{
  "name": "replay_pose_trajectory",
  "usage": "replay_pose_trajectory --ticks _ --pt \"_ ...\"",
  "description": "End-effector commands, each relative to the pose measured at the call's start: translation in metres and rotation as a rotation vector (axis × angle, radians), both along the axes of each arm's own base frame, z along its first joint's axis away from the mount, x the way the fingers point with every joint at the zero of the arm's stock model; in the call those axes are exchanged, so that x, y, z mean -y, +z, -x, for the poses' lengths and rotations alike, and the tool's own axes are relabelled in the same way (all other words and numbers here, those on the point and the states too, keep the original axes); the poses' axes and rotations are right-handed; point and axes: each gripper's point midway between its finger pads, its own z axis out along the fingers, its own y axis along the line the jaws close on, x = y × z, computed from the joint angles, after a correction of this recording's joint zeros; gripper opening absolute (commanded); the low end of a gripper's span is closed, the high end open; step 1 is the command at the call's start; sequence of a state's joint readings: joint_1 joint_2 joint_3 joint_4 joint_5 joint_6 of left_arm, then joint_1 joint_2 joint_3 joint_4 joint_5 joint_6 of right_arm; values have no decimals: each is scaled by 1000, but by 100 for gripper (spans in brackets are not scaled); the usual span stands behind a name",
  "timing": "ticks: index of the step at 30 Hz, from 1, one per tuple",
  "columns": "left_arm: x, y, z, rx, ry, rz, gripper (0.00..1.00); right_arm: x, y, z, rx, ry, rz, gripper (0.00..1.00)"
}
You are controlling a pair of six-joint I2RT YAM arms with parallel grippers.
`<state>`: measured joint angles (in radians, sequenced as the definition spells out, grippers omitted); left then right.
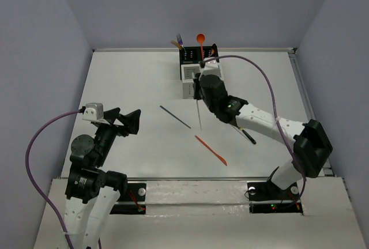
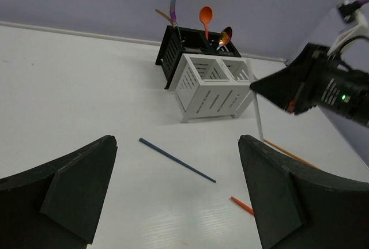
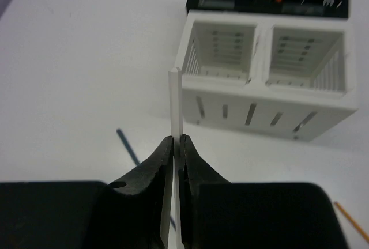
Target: Sort the eating utensils into containers
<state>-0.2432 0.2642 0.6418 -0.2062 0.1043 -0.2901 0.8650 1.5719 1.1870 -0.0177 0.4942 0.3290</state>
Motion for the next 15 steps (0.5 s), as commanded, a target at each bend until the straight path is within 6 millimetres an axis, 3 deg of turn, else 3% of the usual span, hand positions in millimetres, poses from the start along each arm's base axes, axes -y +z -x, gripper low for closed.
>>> replay_pose_trajectory --ticks 1,2,7,8,12,15 --pt "1 18 1 57 -5 13 99 50 148 -61 430 -160 -174 7" --pt "1 18 0 57 -2 13 99 60 164 -69 485 -191 -207 7" --pt "1 16 -2 47 -4 9 99 102 195 -115 668 -320 -225 7" --pt "2 14 -3 41 -4 9 99 119 208 -123 722 -366 -256 7" --pt "1 13 -5 34 4 6 99 131 203 -159 752 -412 -251 7" --pt "-1 11 -7 28 15 4 99 128 198 -178 777 -401 -202 7"
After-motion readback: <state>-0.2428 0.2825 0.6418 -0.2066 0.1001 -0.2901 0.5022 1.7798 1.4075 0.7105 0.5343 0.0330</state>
